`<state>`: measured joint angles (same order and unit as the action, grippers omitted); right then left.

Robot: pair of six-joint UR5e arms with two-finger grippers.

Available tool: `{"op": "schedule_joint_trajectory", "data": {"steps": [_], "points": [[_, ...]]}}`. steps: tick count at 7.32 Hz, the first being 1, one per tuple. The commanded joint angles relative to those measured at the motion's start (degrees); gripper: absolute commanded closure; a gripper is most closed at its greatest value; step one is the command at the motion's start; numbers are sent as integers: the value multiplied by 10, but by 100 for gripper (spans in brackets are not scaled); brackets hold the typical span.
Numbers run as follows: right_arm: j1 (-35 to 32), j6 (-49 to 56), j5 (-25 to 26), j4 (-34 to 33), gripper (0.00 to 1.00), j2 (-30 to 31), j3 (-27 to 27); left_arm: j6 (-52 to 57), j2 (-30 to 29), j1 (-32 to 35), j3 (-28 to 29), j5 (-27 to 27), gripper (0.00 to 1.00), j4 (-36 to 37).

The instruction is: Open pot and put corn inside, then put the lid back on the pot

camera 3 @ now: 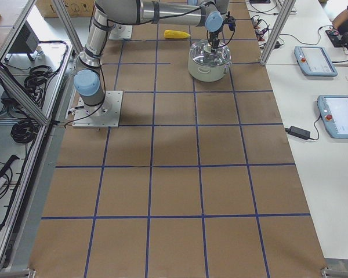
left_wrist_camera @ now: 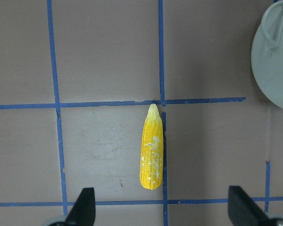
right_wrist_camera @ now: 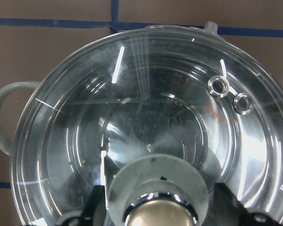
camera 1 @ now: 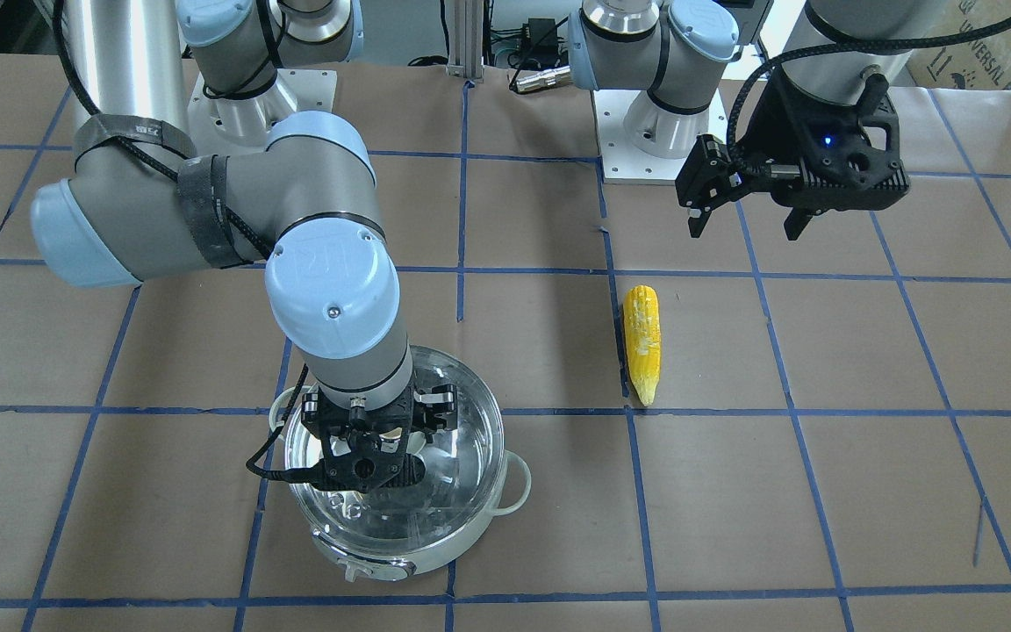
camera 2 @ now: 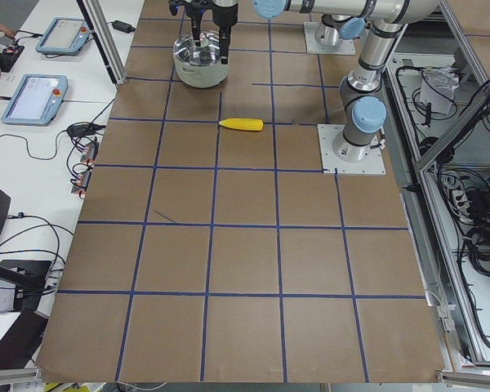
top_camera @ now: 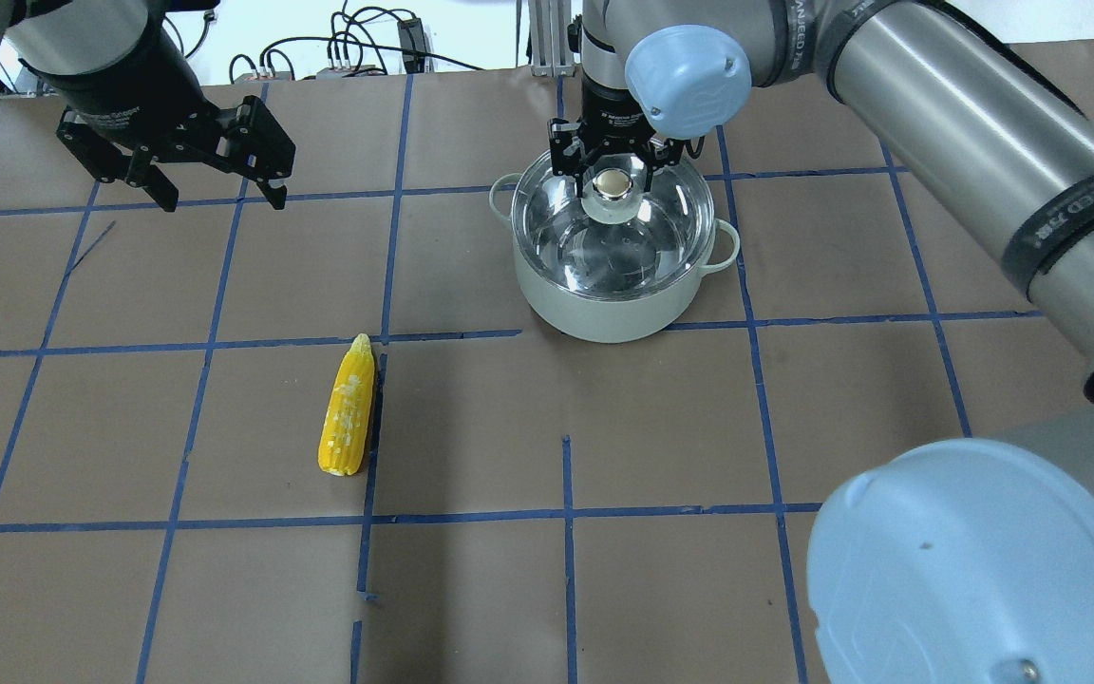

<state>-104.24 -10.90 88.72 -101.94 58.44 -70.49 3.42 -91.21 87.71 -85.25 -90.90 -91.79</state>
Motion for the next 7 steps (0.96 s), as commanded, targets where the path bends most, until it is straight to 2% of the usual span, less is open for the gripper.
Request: {"op": "schedule_joint_trajectory", "data": {"steps": [1, 5, 7], "points": [[1, 0, 2, 4, 46, 1, 4, 0, 0, 0, 0, 0, 0, -1], [1, -1, 3, 28, 57, 6, 9, 1, 0, 0, 0, 0, 0, 0], [1, -3, 2, 38, 58, 18, 10, 1, 2, 0, 0, -1, 0, -1]]}}
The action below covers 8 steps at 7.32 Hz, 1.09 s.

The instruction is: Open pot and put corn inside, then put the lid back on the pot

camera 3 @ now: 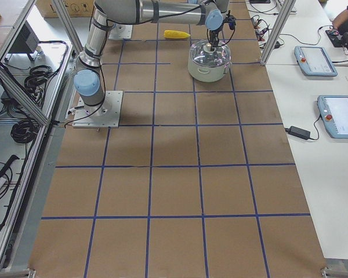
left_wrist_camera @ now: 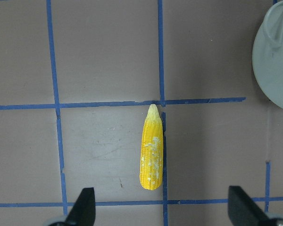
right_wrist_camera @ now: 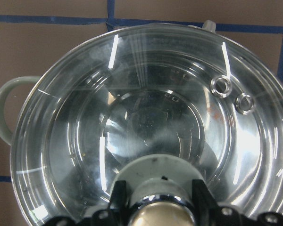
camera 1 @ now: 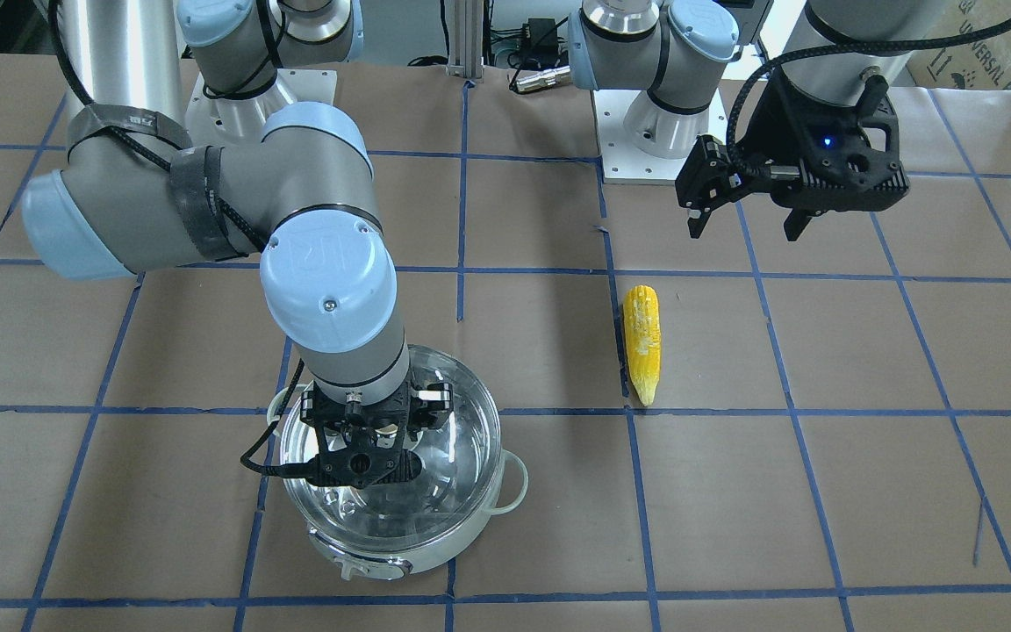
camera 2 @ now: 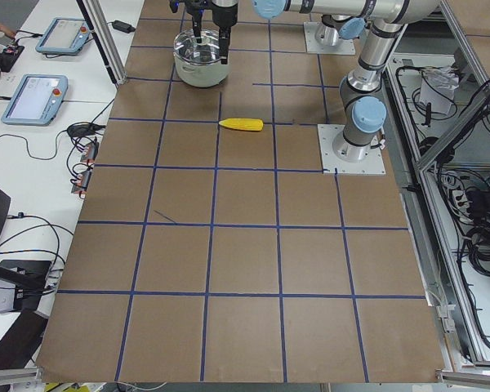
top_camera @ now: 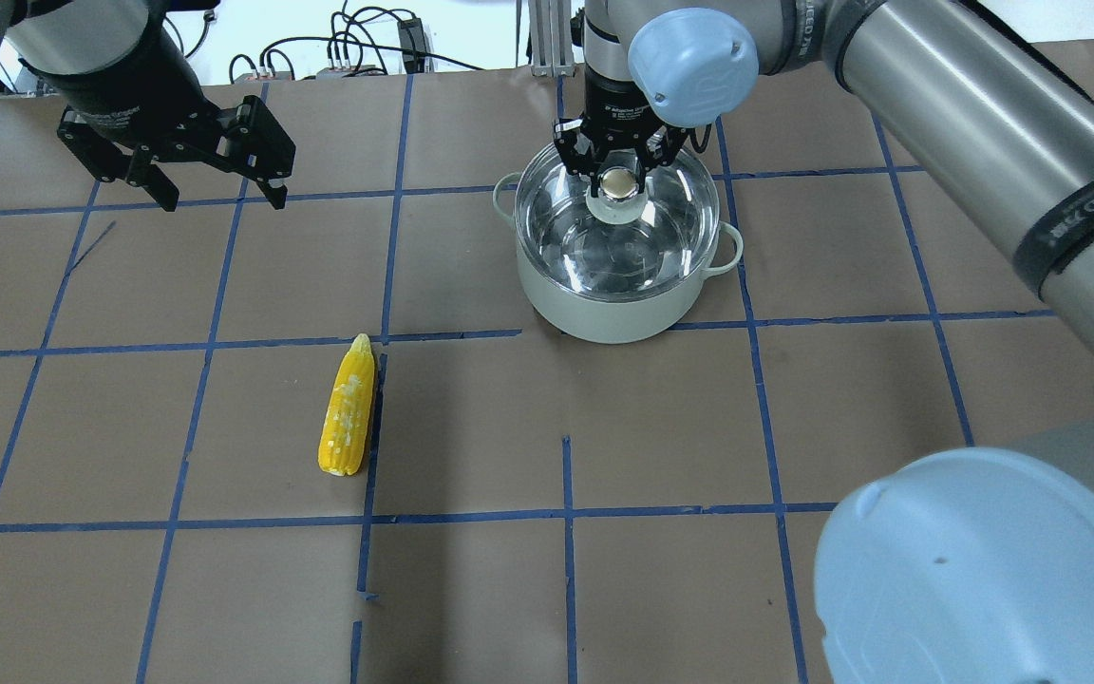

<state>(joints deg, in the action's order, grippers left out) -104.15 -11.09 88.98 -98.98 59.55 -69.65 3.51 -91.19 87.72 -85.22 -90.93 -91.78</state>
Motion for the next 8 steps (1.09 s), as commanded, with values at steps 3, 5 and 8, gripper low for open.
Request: {"op": "schedule_joint_trajectory", "data": {"steps": [3, 5, 8], "points": [[1, -1, 0, 38, 58, 10, 22, 8, -27, -3, -9, 0, 0, 1], [6, -1, 0, 56, 58, 11, 36, 14, -75, -3, -27, 0, 0, 1], [39, 6, 0, 160, 58, 49, 93, 37, -86, -15, -127, 2, 0, 45]]}}
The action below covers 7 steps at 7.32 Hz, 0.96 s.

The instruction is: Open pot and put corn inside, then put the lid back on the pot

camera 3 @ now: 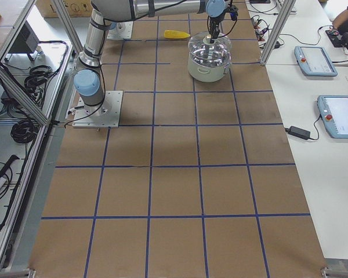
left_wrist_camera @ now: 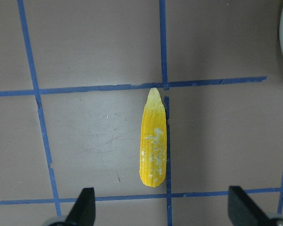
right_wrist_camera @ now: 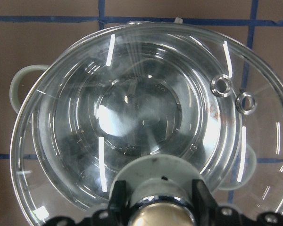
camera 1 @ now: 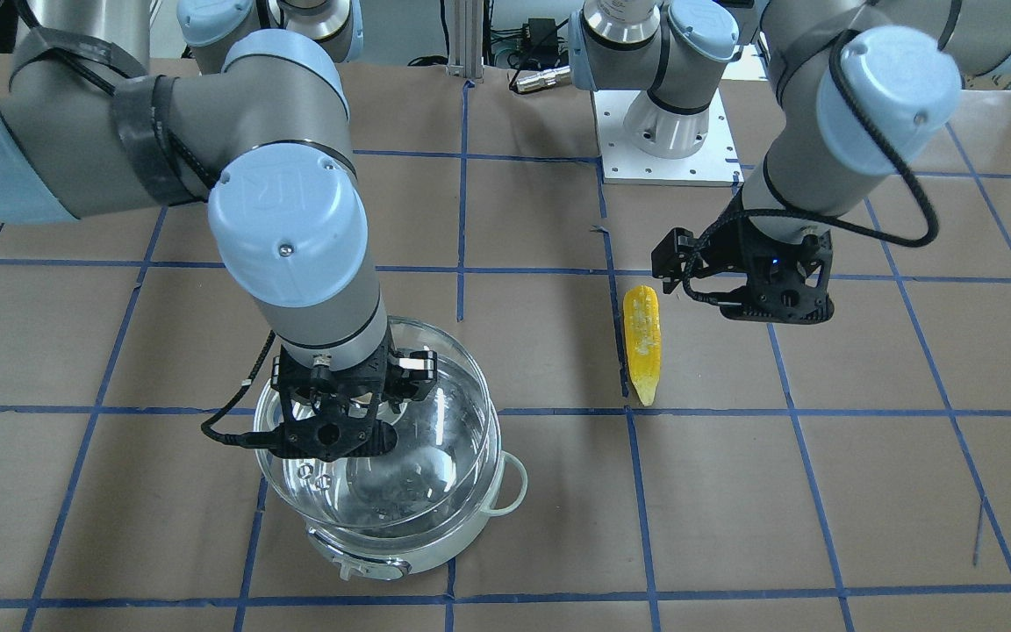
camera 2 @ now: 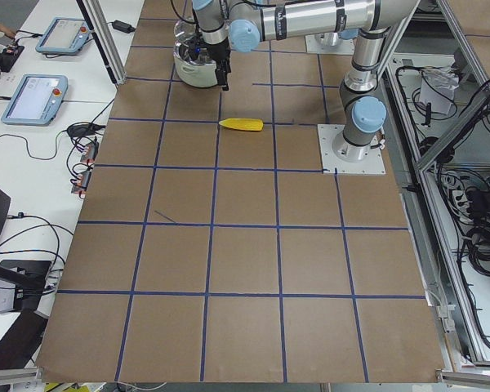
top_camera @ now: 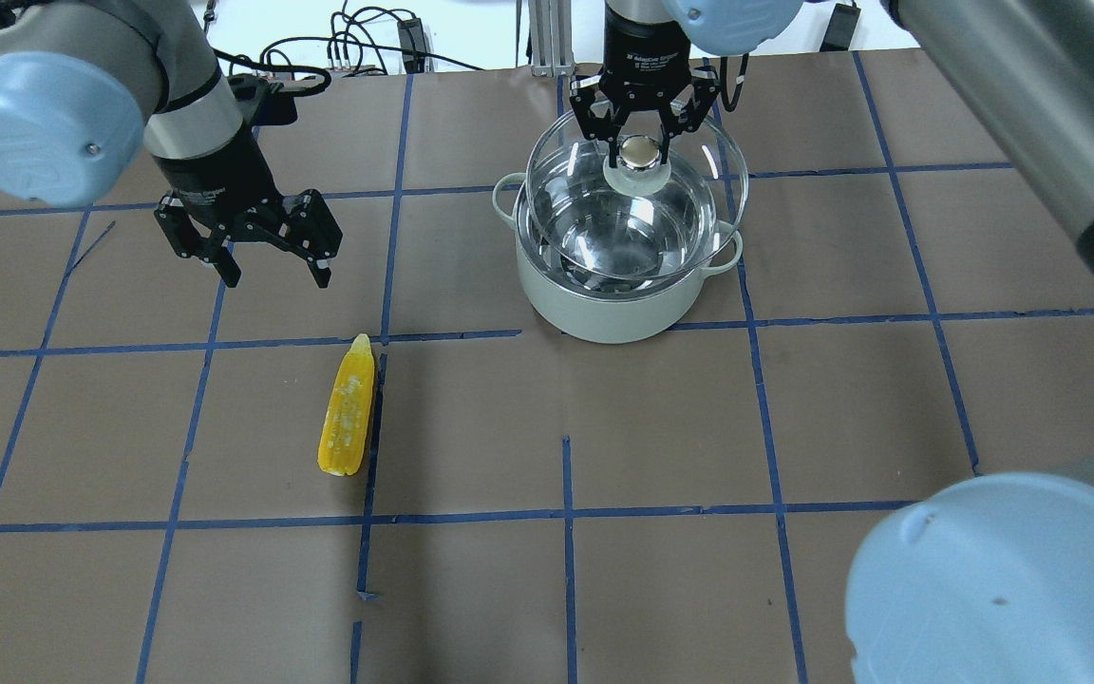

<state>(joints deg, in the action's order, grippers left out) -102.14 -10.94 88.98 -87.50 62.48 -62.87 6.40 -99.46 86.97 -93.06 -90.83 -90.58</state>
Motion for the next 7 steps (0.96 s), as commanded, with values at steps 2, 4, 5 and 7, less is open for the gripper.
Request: {"op": "schedule_joint_trajectory", "data": {"steps": [2, 4, 5, 7], "points": [[55, 14, -1, 79, 58, 51, 36, 8, -6, -5, -141, -2, 0, 139], [76, 20, 0, 81, 58, 78, 34, 13, -6, -5, -208, 0, 0, 215], [95, 38, -1, 103, 60, 90, 32, 15, -13, -5, -238, 0, 0, 274], [139, 74, -5, 134, 60, 115, 14, 14, -32, -5, -269, 0, 2, 340]]}}
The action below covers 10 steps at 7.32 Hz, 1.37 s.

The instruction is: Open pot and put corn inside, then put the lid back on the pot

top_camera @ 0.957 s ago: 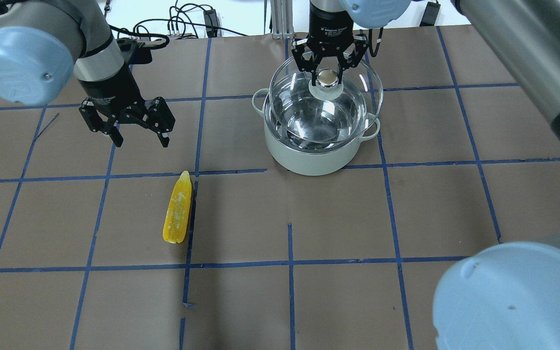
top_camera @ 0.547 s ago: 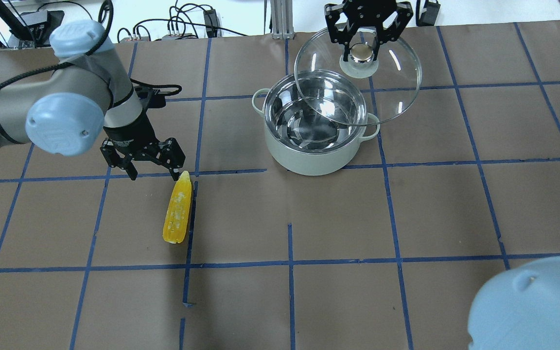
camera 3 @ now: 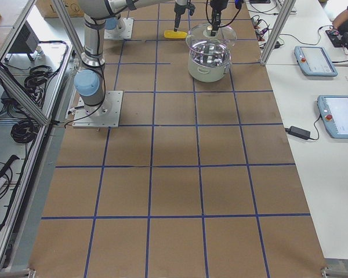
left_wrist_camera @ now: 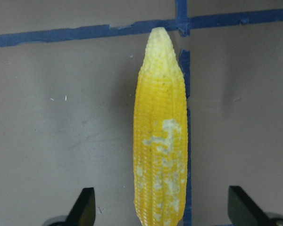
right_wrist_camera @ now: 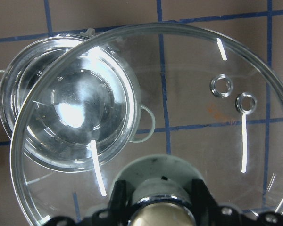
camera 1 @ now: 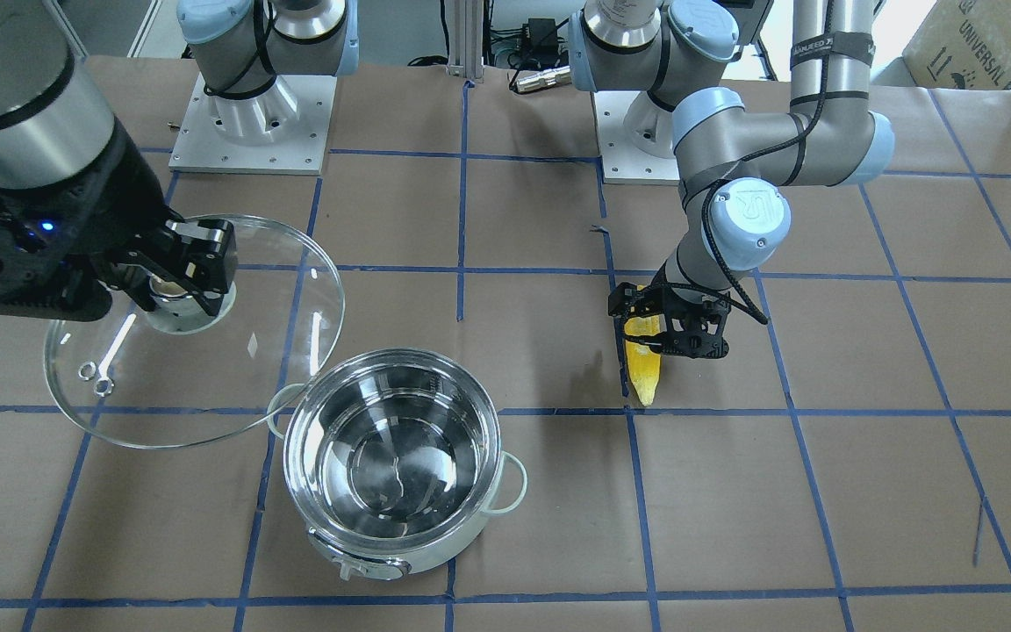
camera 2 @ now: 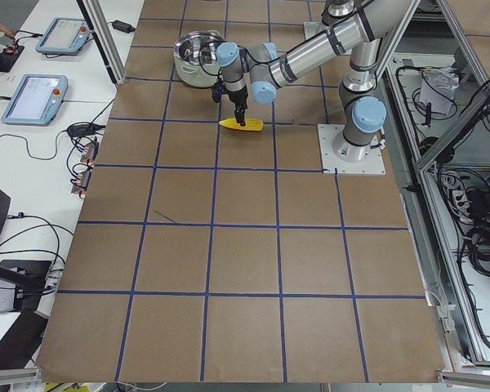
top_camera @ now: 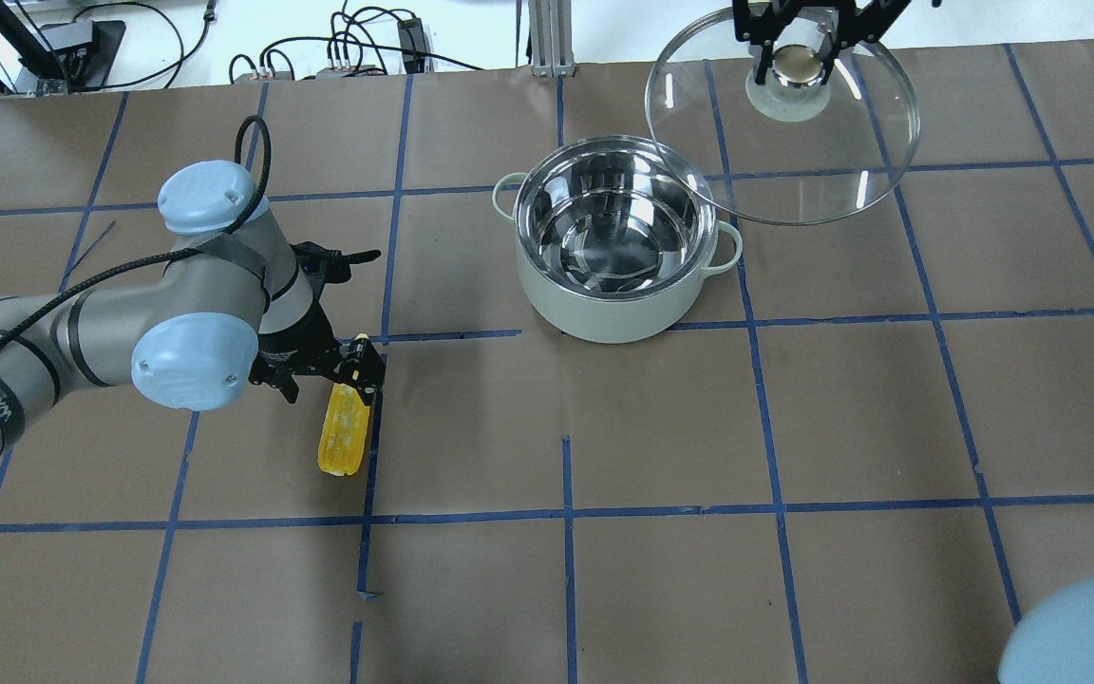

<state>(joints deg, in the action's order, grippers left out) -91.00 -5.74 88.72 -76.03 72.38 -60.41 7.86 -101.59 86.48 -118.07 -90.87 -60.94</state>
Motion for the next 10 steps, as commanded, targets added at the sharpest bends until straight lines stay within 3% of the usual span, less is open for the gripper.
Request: {"op": "schedule_joint_trajectory", "data": {"steps": [1, 3, 4, 5, 7, 8, 10], "points": [[43, 35, -3, 25, 61, 30, -27, -3, -17, 2, -22, 3, 2, 43], [50, 39, -5, 21, 61, 63, -92, -2, -20, 2, -52, 4, 3, 82], [50, 39, -6, 10, 61, 78, -122, -2, -27, 2, -52, 2, 17, 104], [49, 39, -6, 0, 61, 90, -143, -2, -31, 2, -52, 3, 44, 105], [45, 39, -7, -3, 61, 108, -166, -2, -21, 3, -47, 3, 76, 104], [43, 38, -6, -14, 61, 115, -176, -2, -19, 3, -40, 5, 83, 102], [43, 39, -6, -37, 61, 136, -211, -9, -17, 13, 44, 15, 83, 41]]}}
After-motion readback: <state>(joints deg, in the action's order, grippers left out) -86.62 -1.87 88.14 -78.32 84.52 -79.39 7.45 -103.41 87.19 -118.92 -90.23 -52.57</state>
